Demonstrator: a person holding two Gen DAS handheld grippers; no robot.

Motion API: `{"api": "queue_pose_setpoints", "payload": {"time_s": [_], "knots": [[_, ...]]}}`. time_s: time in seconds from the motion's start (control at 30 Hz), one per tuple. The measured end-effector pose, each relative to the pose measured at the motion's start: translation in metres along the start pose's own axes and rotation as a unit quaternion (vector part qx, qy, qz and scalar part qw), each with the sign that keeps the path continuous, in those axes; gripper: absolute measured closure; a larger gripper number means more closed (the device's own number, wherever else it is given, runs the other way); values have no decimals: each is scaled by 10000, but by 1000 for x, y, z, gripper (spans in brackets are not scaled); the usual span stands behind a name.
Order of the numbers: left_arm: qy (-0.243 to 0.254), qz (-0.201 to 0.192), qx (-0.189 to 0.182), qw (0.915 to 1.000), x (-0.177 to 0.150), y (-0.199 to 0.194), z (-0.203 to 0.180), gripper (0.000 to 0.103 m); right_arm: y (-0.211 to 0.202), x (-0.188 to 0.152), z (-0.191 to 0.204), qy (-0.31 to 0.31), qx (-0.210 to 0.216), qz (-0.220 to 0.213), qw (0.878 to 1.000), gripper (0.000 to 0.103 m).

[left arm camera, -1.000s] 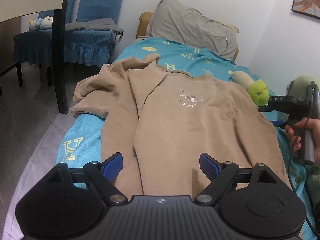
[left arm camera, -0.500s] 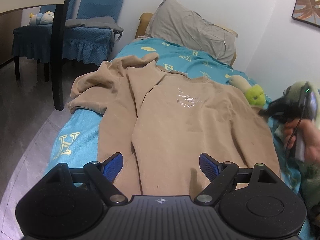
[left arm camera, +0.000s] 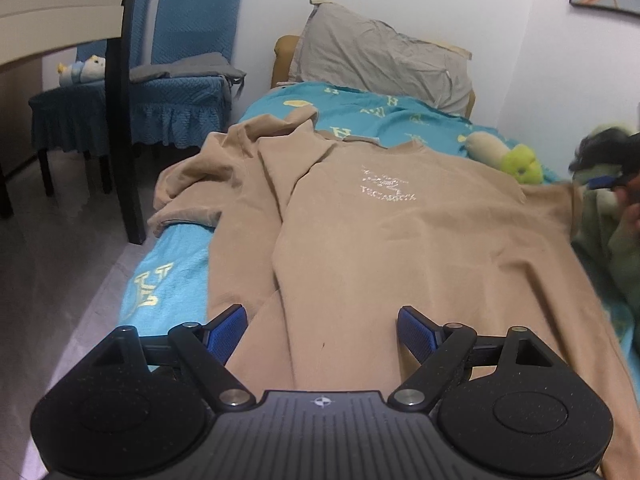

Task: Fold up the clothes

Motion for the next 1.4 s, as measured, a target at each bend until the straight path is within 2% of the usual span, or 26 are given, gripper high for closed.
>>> {"api": "queue_pose_setpoints", "payload": {"time_s": [0.03, 0.13, 0.23, 0.33, 0.5, 0.53, 0.67, 0.73, 0.83, 0.97, 1.1, 1.13, 1.17, 1.2, 1.27, 1.3, 1.4], "knots": [[25, -8, 35, 10000, -1, -2, 0, 18, -13, -5, 1, 32, 94, 12, 9999, 33], [62, -24, 141, 9999, -1, -13, 0, 18, -45, -18, 4, 186, 245, 108, 9995, 33], [21, -57, 173, 9998, 1, -28, 0, 18, -69, -31, -6, 913, 332, 293, 9948, 32], [-61, -174, 150, 9997, 6, -46, 1, 16, -78, -54, -17, 1883, 700, 623, 9776, 30], [-284, -234, 60, 9993, 11, -50, 3, 14, -71, -72, -25, 2489, 1138, 820, 9583, 30], [-329, -246, 42, 9991, 13, -51, 3, 13, -67, -74, -30, 2712, 1192, 833, 9515, 30], [-508, -295, -29, 9983, 17, -55, 5, 13, -51, -93, -53, 3799, 1367, 1002, 9094, 30], [-586, -278, -109, 9978, 19, -51, 5, 13, -38, -101, -60, 3997, 1284, 1044, 9016, 31], [-677, -249, -271, 9970, 19, -42, 5, 13, -21, -112, -65, 4131, 1093, 1087, 8975, 31], [-858, -214, -453, 9951, 19, -30, 8, 13, -5, -115, -70, 4153, 1034, 811, 9002, 36], [-1054, -258, -575, 9924, 22, -22, 15, 13, 15, -104, -65, 4275, 1263, 654, 8928, 37], [-1091, -271, -600, 9918, 22, -20, 17, 13, 21, -101, -65, 4260, 1251, 590, 8941, 37], [-1126, -290, -625, 9913, 22, -19, 18, 13, 27, -98, -65, 4195, 1158, 542, 8987, 39], [-1162, -311, -647, 9906, 22, -19, 20, 13, 33, -96, -65, 4098, 1032, 492, 9050, 46], [-1223, -322, -689, 9896, 22, -16, 23, 13, 43, -93, -63, 3731, 673, 441, 9243, 71], [-1243, -325, -705, 9892, 22, -14, 24, 14, 46, -90, -61, 3486, 463, 422, 9352, 92], [-1264, -350, -730, 9887, 23, -12, 25, 15, 41, -72, -44, 2370, 119, 119, 9714, 96]]}}
Point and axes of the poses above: each gripper's, at about its wrist camera, not at the fingertips, and y roughly the way its jaws point, z to its left, x to its top, the point moved 6 cm from there along y, roughly the way its jaws point, and after that the axes turned 8 degrees about y, right-handed, at the moved point
